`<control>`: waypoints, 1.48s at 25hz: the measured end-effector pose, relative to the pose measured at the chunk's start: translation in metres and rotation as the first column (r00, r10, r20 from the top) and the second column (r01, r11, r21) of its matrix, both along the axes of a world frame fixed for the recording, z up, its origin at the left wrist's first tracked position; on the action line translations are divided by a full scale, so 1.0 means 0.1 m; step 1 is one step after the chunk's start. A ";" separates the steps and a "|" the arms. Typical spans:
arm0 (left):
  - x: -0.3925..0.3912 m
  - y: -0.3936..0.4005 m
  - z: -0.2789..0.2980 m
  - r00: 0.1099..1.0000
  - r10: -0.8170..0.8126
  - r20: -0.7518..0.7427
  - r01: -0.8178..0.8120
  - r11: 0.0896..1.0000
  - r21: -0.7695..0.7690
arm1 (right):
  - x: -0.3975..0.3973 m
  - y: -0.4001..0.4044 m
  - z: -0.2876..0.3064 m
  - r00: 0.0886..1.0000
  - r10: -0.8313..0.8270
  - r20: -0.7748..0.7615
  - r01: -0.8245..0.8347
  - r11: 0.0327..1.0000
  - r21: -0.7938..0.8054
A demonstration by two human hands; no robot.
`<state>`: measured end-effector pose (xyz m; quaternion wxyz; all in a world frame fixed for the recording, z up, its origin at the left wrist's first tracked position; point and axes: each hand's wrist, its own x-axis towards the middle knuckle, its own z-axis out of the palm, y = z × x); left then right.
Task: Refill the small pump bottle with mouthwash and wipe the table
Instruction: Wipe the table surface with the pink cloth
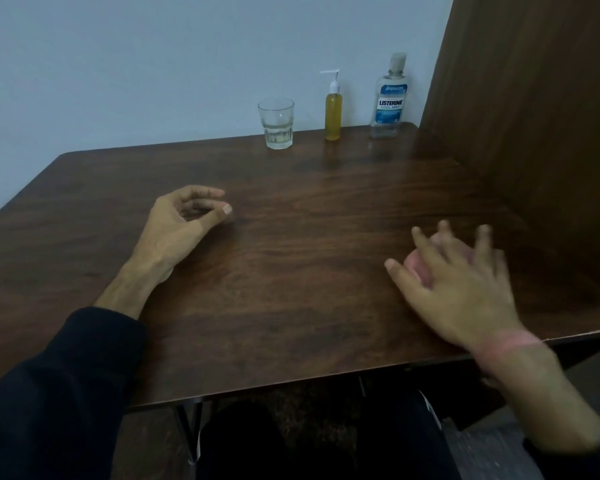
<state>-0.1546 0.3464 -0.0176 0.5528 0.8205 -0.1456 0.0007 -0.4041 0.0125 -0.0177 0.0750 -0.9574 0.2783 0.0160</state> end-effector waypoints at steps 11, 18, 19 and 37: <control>-0.04 0.00 0.04 0.999 0.040 0.013 -0.036 0.978 -0.204 | 1.00 1.89 -0.12 0.599 0.795 0.099 -0.800 0.600 0.025; -0.04 -0.02 0.00 0.995 0.097 -0.003 -0.097 0.986 -0.135 | 2.08 0.00 0.19 0.906 0.423 0.004 -0.423 0.906 0.022; -0.03 -0.04 -0.01 0.994 0.110 0.003 -0.108 0.982 -0.153 | 2.19 -0.30 0.19 0.948 0.318 -0.015 -0.318 0.948 0.018; 0.14 0.00 0.04 0.973 0.216 -0.076 -0.229 0.925 -0.302 | 1.03 0.70 0.03 0.494 0.869 0.037 -0.864 0.495 -0.098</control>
